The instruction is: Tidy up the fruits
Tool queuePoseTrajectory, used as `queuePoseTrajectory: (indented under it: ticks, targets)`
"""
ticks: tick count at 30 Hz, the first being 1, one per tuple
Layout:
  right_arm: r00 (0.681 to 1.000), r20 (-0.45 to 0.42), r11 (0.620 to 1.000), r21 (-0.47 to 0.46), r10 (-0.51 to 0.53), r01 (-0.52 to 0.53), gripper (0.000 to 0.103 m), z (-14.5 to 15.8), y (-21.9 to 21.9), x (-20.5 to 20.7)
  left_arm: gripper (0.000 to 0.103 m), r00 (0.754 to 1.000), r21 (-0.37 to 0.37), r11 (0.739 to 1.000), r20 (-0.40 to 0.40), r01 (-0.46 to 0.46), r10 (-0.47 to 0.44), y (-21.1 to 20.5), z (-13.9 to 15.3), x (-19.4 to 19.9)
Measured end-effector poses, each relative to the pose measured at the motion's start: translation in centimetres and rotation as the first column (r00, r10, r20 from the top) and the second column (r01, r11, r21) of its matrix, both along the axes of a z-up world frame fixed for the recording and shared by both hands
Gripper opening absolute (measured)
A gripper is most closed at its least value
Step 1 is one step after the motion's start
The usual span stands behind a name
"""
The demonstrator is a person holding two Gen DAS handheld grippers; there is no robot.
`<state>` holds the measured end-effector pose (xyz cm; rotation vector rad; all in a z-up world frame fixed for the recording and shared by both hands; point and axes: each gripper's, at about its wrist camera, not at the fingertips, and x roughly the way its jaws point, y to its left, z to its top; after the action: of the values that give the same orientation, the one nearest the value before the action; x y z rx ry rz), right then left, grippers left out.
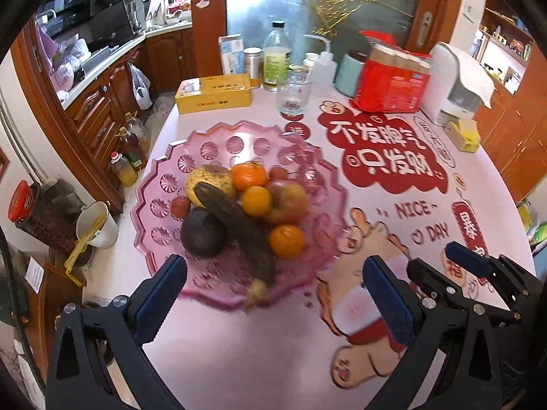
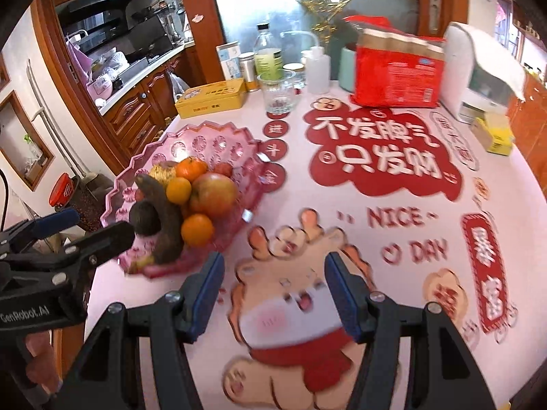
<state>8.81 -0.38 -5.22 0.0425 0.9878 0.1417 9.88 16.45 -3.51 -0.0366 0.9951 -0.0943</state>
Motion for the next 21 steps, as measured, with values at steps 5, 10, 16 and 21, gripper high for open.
queuePoseTrajectory:
  ticks: [5,10,16,21]
  targets:
    - [0.999,0.007,0.999,0.000,-0.037,0.037,0.061,2.5,-3.2,-3.7,0.102,1.000,-0.003,1.000,0.010,-0.002,0.002,-2.8,2.4,-3.2]
    - [0.997,0.023,0.997,0.024,-0.075,0.075,0.061,5.0,-6.3,-6.1,0.102,0.999,-0.018,1.000,0.021,-0.025,0.025,-5.3,3.9,-5.8]
    - [0.997,0.055,0.999,0.012,-0.048,0.048,0.061,6.8,-8.0,-8.6,0.102,0.998,-0.001,0.999,0.037,-0.054,0.054,-7.9,4.9,-7.9]
    - [0.998,0.066,1.000,-0.002,-0.022,0.022,0.061,7.1,-9.1,-9.8,0.102,0.996,0.005,0.996,0.037,-0.084,0.083,-9.3,5.3,-9.0]
